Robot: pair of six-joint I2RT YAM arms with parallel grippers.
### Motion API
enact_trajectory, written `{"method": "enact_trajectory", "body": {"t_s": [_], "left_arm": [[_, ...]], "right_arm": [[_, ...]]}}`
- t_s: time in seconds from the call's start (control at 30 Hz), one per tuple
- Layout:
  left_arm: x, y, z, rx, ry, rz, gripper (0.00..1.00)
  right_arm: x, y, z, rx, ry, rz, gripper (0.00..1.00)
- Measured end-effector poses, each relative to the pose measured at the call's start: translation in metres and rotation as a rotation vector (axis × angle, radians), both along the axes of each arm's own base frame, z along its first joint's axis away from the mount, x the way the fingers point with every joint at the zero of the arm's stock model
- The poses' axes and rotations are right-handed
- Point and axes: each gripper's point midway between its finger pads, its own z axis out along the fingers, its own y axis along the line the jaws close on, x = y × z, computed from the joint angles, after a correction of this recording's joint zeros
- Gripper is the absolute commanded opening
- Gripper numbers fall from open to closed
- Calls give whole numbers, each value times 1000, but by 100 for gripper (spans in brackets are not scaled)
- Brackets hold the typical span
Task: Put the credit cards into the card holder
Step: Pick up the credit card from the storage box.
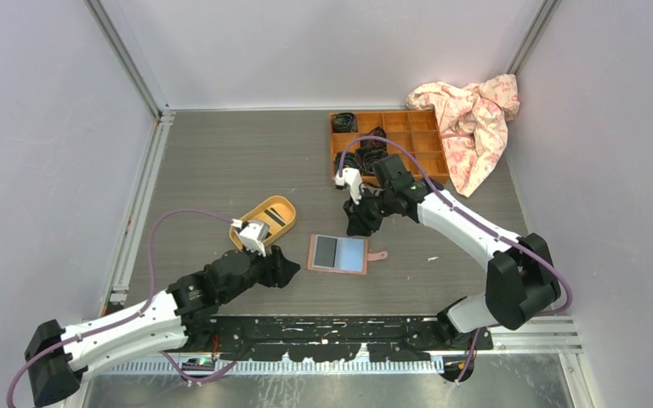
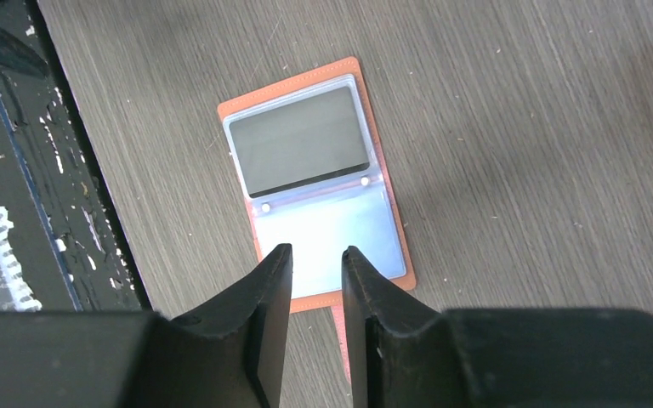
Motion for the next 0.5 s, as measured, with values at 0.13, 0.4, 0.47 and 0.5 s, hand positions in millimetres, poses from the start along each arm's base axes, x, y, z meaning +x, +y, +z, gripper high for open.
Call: {"method": "enact_trajectory", "body": {"t_s": [0.13, 0.4, 0.47, 0.5], "left_arm": [[2, 19, 1, 29, -16, 51, 68], [22, 50, 27, 46, -23, 177, 73], [30, 54, 39, 26, -21, 203, 73], [34, 57, 43, 14, -15, 219, 73]], "right_arm": [[2, 0, 6, 12, -8, -3, 45], [21, 17, 56, 103, -95, 5, 79], [28, 29, 80, 159, -124, 28, 77], [32, 36, 92, 190, -127, 38, 77]]}}
